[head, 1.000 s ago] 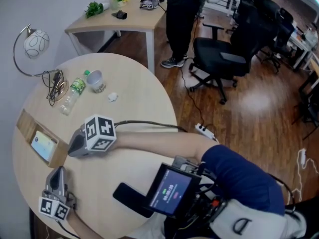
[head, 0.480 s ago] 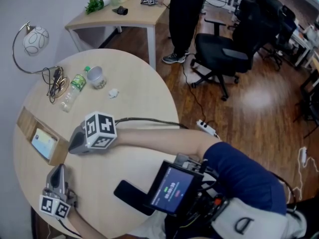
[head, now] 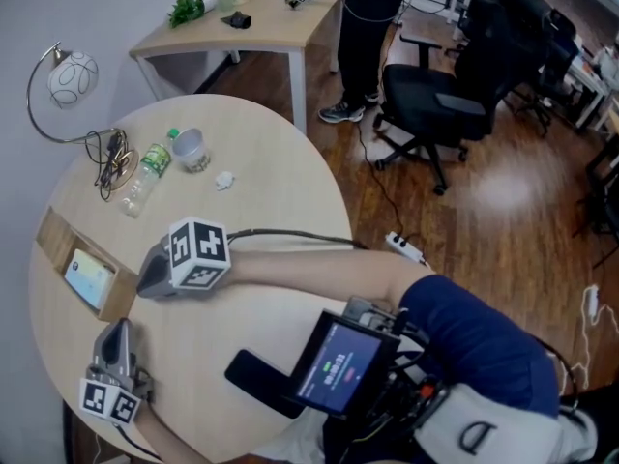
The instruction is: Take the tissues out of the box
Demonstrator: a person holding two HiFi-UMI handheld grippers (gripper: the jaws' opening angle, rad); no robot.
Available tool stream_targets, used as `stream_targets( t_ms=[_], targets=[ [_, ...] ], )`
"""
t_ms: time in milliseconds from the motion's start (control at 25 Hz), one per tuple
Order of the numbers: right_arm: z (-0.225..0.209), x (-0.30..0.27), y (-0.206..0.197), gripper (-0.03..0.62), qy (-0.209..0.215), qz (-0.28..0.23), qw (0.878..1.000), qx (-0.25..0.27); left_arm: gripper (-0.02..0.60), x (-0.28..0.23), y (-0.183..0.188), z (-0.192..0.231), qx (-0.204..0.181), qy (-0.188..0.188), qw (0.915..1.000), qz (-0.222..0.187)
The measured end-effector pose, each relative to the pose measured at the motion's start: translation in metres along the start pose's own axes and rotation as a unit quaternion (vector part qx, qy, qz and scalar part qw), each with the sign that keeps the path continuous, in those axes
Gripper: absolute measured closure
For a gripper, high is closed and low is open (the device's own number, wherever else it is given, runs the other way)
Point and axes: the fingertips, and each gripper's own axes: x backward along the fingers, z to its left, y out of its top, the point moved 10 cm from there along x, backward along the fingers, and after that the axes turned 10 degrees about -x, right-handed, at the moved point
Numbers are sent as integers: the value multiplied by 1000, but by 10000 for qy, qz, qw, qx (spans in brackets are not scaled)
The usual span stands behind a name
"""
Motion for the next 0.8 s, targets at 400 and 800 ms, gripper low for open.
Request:
stream_targets(
  t_ms=[400,800],
  targets=[
    [-1,3,0,591,-385,-93,9992,-81,577,1,1,0,5,25,10000,4],
    [-1,2,0,591,-372,-56,9993,-88,577,1,1,-1,7,15,10000,-10]
  ],
)
